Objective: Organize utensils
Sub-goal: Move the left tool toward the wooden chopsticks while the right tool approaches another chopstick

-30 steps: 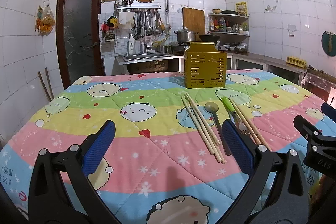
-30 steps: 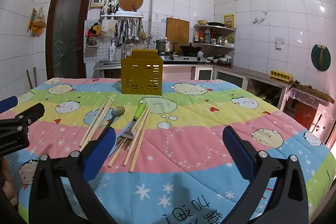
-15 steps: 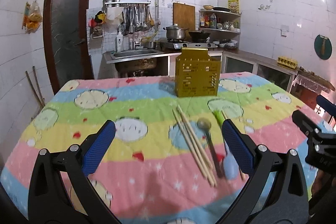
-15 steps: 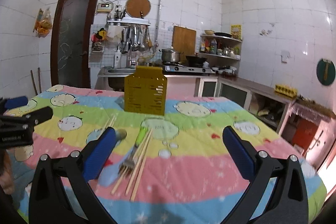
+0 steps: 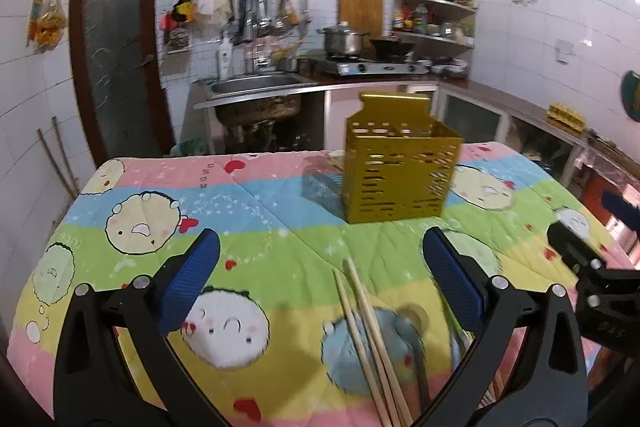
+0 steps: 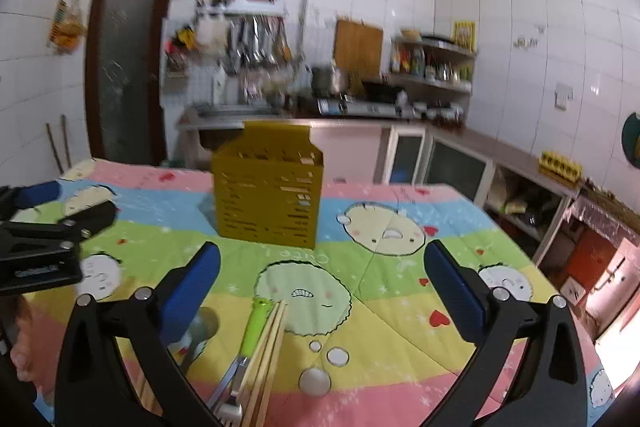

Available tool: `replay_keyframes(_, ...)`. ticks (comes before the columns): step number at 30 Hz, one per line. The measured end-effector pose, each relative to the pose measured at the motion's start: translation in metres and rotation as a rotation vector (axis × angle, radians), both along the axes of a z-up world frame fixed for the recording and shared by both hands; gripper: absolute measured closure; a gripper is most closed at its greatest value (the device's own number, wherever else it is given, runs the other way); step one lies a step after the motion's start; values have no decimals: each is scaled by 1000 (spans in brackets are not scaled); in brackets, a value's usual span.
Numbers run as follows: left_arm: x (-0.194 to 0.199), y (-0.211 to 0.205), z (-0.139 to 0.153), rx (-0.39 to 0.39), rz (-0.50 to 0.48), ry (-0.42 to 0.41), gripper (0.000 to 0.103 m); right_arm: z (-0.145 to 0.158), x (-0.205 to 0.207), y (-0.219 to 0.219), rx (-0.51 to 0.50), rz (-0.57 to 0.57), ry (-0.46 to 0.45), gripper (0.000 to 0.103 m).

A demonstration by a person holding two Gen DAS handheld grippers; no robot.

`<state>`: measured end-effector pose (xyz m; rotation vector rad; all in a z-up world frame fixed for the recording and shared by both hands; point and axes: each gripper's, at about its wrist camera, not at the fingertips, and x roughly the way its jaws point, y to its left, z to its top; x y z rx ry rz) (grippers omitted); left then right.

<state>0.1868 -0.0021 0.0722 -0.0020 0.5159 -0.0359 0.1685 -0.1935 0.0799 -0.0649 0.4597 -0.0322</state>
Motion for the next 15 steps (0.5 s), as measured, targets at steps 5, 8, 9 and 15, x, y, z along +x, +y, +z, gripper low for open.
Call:
replay_keyframes(5,34,2,-15,-19,32,63,5,-36,38,-3,24,-8,117,4)
replay_keyframes(8,47,4,-33,-7,38,105,5,-60,49,-7,32,-40,166,4)
replay_keyframes(9,49,5,-40,1,39,118,5,-67,52,-9,36,-45,186,4)
replay_keyframes(15,69,11,-77,13,42,231,5,-91,64,-16,0,-91,235,4)
